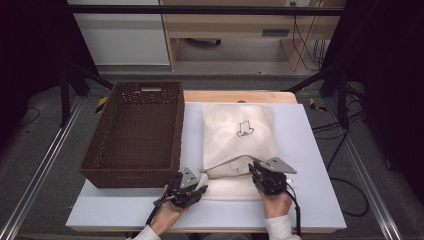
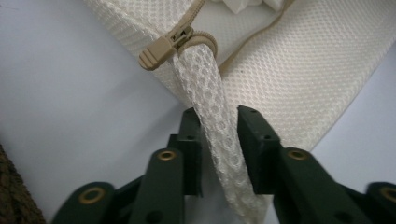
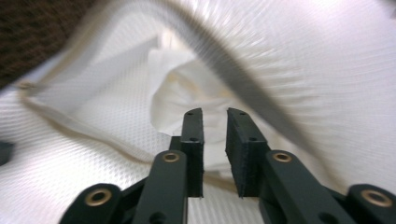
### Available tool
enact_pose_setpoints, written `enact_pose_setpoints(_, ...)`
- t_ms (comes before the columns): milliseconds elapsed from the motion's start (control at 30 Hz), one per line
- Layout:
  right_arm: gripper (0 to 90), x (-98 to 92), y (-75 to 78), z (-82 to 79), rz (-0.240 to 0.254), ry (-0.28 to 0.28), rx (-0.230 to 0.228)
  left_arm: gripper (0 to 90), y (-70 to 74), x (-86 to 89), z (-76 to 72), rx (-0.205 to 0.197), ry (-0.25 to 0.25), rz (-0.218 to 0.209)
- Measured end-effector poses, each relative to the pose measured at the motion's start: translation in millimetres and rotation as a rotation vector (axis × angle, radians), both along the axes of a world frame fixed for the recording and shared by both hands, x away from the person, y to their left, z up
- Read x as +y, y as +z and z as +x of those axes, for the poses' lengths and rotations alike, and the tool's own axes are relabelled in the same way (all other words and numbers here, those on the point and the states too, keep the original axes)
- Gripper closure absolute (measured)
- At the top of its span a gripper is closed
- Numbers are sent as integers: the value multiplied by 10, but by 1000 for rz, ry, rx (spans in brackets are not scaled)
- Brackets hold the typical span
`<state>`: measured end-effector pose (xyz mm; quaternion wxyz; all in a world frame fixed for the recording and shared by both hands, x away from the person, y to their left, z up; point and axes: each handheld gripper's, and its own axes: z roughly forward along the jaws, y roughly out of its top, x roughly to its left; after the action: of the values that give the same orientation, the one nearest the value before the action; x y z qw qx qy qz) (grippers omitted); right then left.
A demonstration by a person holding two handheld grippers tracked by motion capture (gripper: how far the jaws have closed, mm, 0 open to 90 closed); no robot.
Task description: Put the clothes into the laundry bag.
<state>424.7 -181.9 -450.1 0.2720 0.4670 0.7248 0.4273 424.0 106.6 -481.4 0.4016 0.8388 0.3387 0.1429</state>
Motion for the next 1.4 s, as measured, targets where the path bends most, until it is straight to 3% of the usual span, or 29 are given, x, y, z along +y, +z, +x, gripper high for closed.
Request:
enact_pose_setpoints(100, 603, -230, 74, -126, -26, -54, -39, 540, 65, 17, 2, -31, 8, -29)
enact_pose_setpoints(233, 432, -490, 13, -124, -31, -148, -26, 514, 148, 10, 17, -52, 21, -50)
enact_pose_setpoints(300, 465, -564, -59, -63, -24, -146, 31, 532, 155, -45, 34, -65, 40, -4)
enact_pose_setpoints(400, 620, -608, -185, 7, -17, -132, 99, 666, 113, -96, 74, -74, 67, 47)
enact_pose_setpoints(433, 648, -612, -207, 11, -16, -133, 119, 727, 86, -99, 94, -61, 77, 59)
enact_pose_setpoints(500, 900, -628, -222, 0, -25, -130, 161, 801, 58, -90, 103, -38, 86, 66)
enact_pose_setpoints(633, 900, -709, -288, -55, -57, -132, 199, 839, 66, -57, 84, -28, 98, 56)
enact_pose_setpoints(767, 899, -822, -312, -134, -24, -129, 180, 832, 19, -29, 55, -30, 93, 61)
enact_pose_setpoints(833, 708, -842, -275, -138, 9, -135, 120, 809, -10, -17, 67, -26, 84, 46)
enact_pose_setpoints(900, 615, -827, -234, -87, 62, -113, 105, 705, -9, -40, 78, -32, 81, 42)
enact_pose_setpoints(967, 489, -769, -214, -16, 51, -127, 93, 585, 5, -82, 91, -46, 70, 37)
enact_pose_setpoints(1000, 469, -731, -223, 47, 35, -134, 99, 559, 5, -101, 99, -49, 72, 30)
enact_pose_setpoints(1033, 478, -713, -236, 81, 35, -138, 112, 548, 7, -125, 116, -46, 75, 25)
enact_pose_setpoints(1100, 560, -688, -299, 161, 44, -135, 183, 583, 2, -141, 137, -44, 88, 28)
enact_pose_setpoints(1167, 640, -681, -346, 185, 31, -140, 215, 709, -12, -131, 149, -24, 97, 22)
enact_pose_setpoints(1267, 803, -683, -331, 160, 35, -111, 215, 782, -24, -119, 137, -12, 101, 19)
enact_pose_setpoints(1333, 812, -684, -308, 116, 13, -95, 196, 789, -31, -113, 117, -6, 106, 20)
enact_pose_setpoints(1400, 805, -735, -289, 55, 27, -76, 187, 787, -46, -101, 110, -5, 100, 11)
